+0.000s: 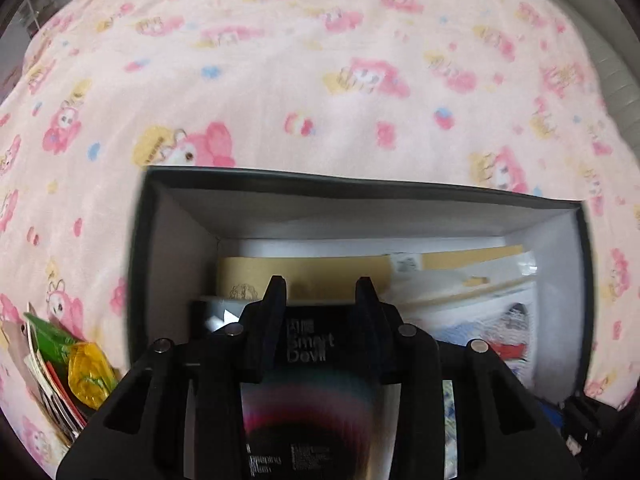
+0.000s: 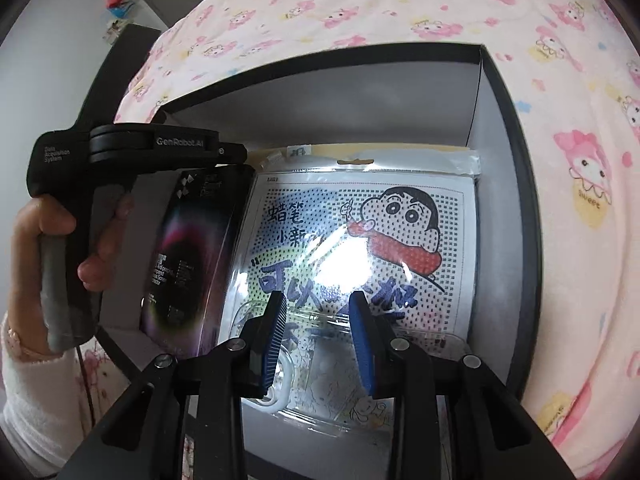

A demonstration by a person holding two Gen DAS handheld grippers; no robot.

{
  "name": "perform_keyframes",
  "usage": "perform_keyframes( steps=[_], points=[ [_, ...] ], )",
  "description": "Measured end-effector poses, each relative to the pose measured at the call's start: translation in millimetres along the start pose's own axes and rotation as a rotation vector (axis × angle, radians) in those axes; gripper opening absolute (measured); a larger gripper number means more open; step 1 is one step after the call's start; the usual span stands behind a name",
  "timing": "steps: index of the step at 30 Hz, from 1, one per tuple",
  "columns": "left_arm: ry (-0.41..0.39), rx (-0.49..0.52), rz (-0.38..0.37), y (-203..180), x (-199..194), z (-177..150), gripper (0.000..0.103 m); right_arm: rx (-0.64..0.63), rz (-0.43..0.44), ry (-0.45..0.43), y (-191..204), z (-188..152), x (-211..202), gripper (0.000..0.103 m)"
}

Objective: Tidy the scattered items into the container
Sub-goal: 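Withdraw the left gripper up out of the black box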

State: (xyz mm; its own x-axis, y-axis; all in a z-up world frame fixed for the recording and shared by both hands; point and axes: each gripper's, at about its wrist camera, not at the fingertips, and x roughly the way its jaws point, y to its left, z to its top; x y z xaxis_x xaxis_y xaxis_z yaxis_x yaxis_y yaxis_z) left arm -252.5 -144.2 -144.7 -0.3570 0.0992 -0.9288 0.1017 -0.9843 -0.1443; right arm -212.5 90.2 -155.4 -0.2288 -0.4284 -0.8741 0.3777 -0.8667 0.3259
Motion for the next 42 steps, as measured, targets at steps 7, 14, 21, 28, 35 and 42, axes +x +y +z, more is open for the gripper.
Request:
perform_keyframes(
  steps=[7, 14, 21, 28, 35, 42],
  points=[
    [0.08, -0.029, -0.246, -20, -15, -68, 0.036, -0.008, -0.003, -0.088, -4, -6, -36, 0.028],
    [0.158, -0.045, -0.254, -29, -4, -112, 0.033, -0.002, 0.011, -0.122, -4, -13, -49, 0.028],
    [0.172, -0.01, -0.309, -39, -1, -111, 0.031, 0.011, -0.012, -0.219, -6, -32, -63, 0.028],
    [0.184, -0.017, -0.342, -36, 4, -102, 0.031, -0.005, -0.014, -0.113, 1, -30, -31, 0.029],
    [0.09, 0.037, -0.31, -45, -22, -106, 0.031, -0.015, -0.108, -0.103, 6, -30, -24, 0.029],
    [-0.074, 0.094, -0.362, -58, -88, -114, 0.031, -0.042, -0.149, -0.197, 28, -41, -57, 0.035]
  ],
)
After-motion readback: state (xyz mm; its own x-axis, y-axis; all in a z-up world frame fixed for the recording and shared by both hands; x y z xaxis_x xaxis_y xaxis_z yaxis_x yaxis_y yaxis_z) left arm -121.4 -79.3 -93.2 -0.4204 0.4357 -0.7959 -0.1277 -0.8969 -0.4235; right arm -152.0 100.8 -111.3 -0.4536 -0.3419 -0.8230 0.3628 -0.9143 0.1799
